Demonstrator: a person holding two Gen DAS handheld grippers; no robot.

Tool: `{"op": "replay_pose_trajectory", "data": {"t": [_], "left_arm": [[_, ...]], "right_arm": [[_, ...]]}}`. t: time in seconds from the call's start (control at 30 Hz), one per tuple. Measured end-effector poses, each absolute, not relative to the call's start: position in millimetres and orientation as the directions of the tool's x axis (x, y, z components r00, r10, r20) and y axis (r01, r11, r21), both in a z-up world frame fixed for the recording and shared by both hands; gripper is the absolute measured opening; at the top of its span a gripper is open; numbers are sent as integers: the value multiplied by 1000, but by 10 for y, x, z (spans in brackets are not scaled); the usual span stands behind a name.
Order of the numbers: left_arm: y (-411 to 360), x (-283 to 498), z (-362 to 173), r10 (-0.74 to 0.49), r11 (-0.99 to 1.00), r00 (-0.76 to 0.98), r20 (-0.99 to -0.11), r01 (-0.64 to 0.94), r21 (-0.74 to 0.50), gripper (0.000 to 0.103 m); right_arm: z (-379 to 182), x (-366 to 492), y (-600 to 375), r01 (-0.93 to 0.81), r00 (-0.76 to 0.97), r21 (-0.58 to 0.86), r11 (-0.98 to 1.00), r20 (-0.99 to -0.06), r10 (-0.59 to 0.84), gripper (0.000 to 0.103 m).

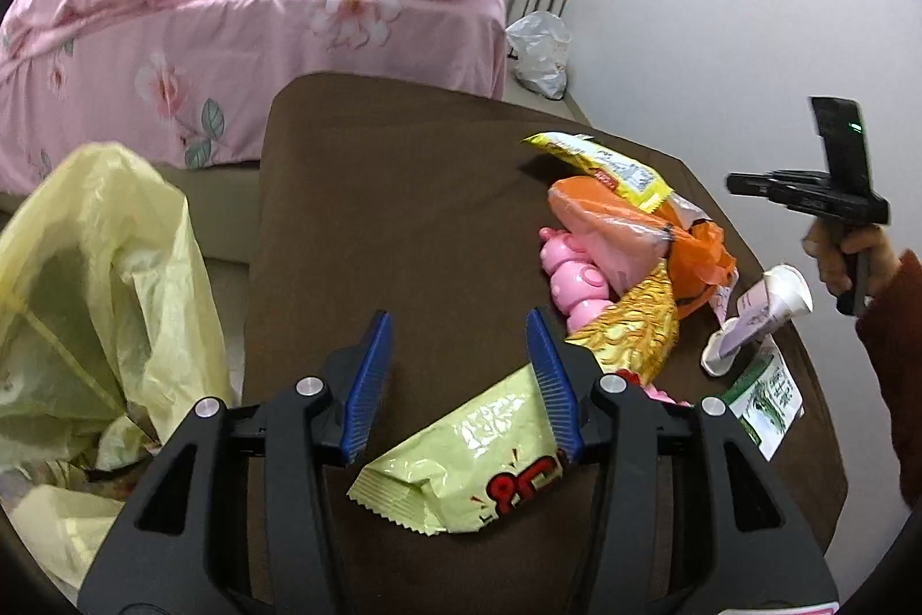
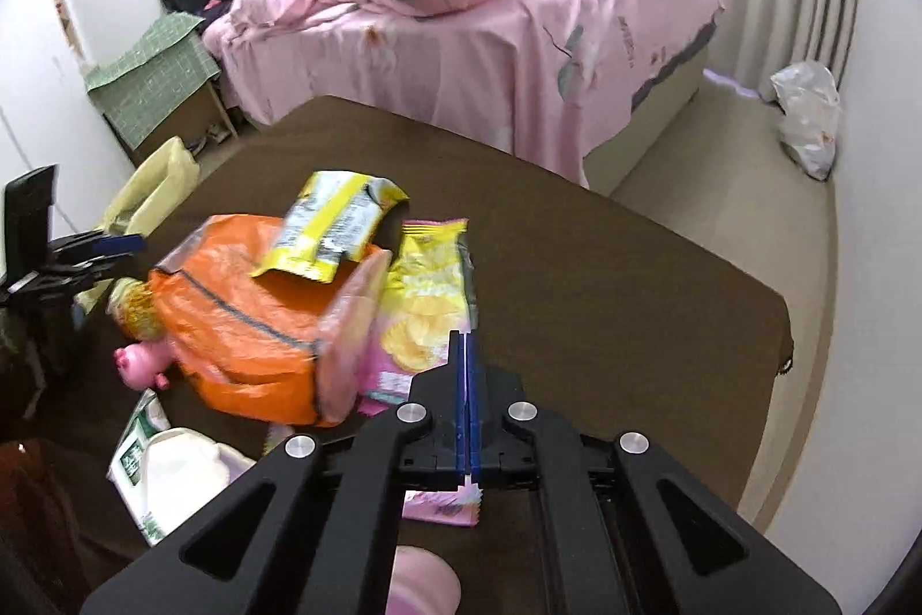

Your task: Collect trash

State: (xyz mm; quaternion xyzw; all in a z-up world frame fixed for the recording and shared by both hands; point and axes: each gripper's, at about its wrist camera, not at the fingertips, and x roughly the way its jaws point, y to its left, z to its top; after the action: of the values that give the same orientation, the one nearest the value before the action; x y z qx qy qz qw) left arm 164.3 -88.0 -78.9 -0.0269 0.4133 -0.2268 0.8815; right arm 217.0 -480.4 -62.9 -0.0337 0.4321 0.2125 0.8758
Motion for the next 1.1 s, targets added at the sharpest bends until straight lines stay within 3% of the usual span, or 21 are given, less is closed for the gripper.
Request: {"op": "replay_pose_trajectory", "data": {"t": [0.07, 0.13, 0.17, 0.2, 0.37, 0.57, 0.67, 0.77, 0.97, 1.1], "left_arm": [[-859, 1630, -809, -436, 892, 548, -714, 366, -264, 46], [-831, 1569, -798, -447, 889, 549, -706, 359, -283, 46], [-820, 1544, -789, -445, 890, 552, -705, 358, -282, 46], [-806, 1515, -783, -438, 894, 557, -706, 356, -274, 46], [-769, 1495, -782, -402, 909, 567, -719, 341, -239, 46], [-786, 1576, -828, -405, 906, 553, -728, 349, -239, 46], [-820, 1601, -832, -407, 903, 549, -730, 364, -230, 46], [-867, 1601, -802, -411, 896, 550, -727, 391, -211, 46], [-895, 1631, -846, -424, 885, 527, -736, 414, -214, 46], [-848, 1574, -871, -464, 869, 502, -730, 415, -267, 46]], "right_arm": [[-601, 2187, -4795, -409, 559, 81, 909, -765, 320, 4], [-647, 2268, -4803, -425, 553, 79, 902, -766, 328, 14], [-704, 2330, -4818, -428, 544, 86, 900, -770, 332, 34], [-769, 2400, -4832, -435, 525, 111, 893, -775, 352, 41], [-976, 2666, -4781, -458, 483, 187, 869, -769, 420, 41], [-1075, 2933, -4508, -541, 418, 199, 817, -779, 467, 31], [-1212, 2990, -4338, -562, 378, 127, 817, -839, 391, 19], [-1145, 2940, -4281, -563, 422, 53, 825, -840, 342, 4], [-510, 2662, -4576, -466, 578, 76, 882, -728, 369, 2], [-337, 2390, -4580, -413, 604, 22, 910, -742, 292, 2]]}}
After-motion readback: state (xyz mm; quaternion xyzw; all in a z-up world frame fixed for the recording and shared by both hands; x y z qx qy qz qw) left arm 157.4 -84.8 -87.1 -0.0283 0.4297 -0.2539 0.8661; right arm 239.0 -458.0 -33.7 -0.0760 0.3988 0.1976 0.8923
